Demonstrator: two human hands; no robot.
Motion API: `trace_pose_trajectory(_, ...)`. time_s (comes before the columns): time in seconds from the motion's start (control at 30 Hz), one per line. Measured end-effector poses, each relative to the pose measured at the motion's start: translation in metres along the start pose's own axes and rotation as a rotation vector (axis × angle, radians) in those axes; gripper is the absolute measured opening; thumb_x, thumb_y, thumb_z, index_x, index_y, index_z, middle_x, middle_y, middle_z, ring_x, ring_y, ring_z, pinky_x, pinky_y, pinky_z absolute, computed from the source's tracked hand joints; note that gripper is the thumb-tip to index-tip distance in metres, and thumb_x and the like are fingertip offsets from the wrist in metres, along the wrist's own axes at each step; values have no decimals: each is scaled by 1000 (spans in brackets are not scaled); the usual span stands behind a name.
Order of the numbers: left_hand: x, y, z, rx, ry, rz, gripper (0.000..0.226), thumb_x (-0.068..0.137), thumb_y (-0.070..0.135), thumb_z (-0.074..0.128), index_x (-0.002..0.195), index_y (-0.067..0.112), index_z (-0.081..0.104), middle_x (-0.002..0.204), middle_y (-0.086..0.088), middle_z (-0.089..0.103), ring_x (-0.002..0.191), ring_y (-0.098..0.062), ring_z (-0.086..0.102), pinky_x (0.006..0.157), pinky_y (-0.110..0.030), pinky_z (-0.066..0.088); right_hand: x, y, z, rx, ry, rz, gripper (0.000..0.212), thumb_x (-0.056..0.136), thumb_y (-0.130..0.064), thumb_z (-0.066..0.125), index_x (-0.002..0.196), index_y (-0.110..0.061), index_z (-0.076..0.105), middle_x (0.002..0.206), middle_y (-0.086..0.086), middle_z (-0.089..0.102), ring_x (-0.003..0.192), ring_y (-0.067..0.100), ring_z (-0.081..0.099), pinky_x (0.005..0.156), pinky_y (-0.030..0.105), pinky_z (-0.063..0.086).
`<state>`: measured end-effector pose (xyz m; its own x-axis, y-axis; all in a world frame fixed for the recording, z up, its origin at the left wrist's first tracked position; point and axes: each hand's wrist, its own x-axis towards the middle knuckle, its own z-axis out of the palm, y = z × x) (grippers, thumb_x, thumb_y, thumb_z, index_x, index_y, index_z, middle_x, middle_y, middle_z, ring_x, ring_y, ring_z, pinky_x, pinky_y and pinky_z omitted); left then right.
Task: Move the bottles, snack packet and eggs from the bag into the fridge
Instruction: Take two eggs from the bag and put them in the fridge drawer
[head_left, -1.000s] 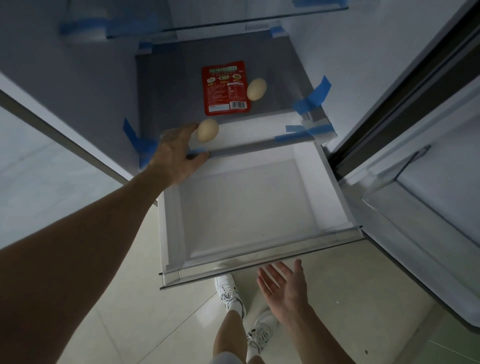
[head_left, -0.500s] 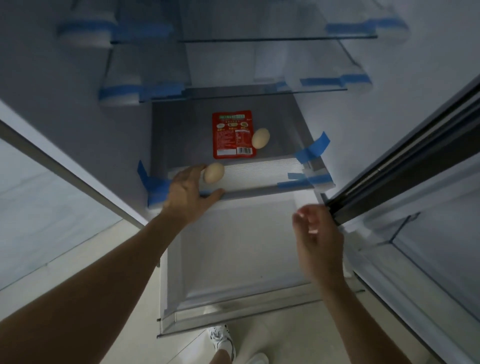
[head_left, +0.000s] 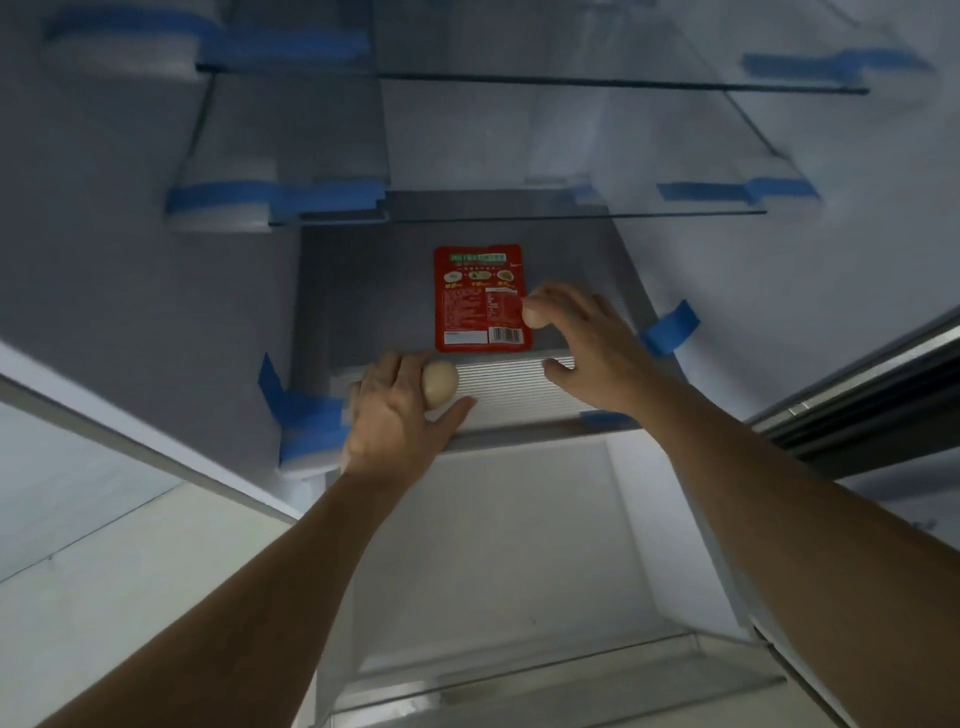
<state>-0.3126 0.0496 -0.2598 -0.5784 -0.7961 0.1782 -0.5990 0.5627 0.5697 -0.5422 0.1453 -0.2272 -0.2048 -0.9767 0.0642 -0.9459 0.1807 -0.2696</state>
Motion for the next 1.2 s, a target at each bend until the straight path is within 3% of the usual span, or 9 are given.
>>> trace_pose_trajectory(0.13,1,-6,5,-35,47,35,49,77,40,83,110,7,65,106,-14,65,93,-35,62,81,-46,51,21,4,-3,51,-47,61,66,90,-22,72,149,-21,43,157,6,34,143,29,35,117,43,30)
trace_pose_trajectory(0.4,2,-10,5,-143,76,40,46,75,40,85,103,9,67,99,-9,66,81,-25,62,70,-37,53,32,13,7,162,-40,192,44,87,-35,74,127,-21,59,125,9,53,109,29,61,97,43,53)
trace_pose_trajectory(0.5,3,-8,0,-225,77,13,41,75,37,85,100,10,66,96,-2,63,79,-17,57,66,-26,47,29,10,16,198,22,262,42,89,-36,73,121,-14,58,122,11,58,104,26,61,88,34,50)
trace_pose_trajectory(0.63,2,-4,-14,-384,42,-72,36,75,33,86,98,25,60,90,11,58,77,-4,57,62,-8,42,7,-18,14,364,189,330,38,85,-31,77,109,-8,58,99,-2,60,84,13,58,68,19,44)
trace_pose_trajectory(0.8,-24,22,-35,-451,-34,-142,36,81,31,81,101,23,52,83,19,56,74,4,59,60,-6,44,-46,-67,2,573,237,455,35,78,-24,84,99,-20,55,87,-12,59,76,3,58,65,18,45)
trace_pose_trajectory(0.9,-59,40,-37,-520,-13,-108,30,83,26,80,98,17,55,81,14,58,72,6,57,59,-8,44,-84,-86,-3,739,227,505,27,79,-17,80,92,-19,56,82,-10,62,71,4,59,58,14,46)
trace_pose_trajectory(1.0,-94,54,-37,-587,-91,-203,22,85,27,77,95,25,57,80,9,61,67,3,58,56,-13,46,-127,-102,-2,858,190,565,13,84,-23,76,85,-18,64,74,-1,67,69,11,64,60,22,52)
trace_pose_trajectory(1.1,-121,57,-32,-607,-186,-309,19,87,33,75,95,23,60,82,2,63,64,-2,58,55,-23,54,-158,-110,6,875,171,637,24,87,-26,73,69,-11,64,60,3,65,56,14,61,60,35,51)
trace_pose_trajectory(1.2,-141,61,-30,-621,-238,-408,21,88,37,72,97,23,58,87,-3,63,69,-11,60,61,-36,59,-177,-117,11,908,131,683,30,88,-26,71,64,-11,59,53,-1,60,49,7,54,57,28,47)
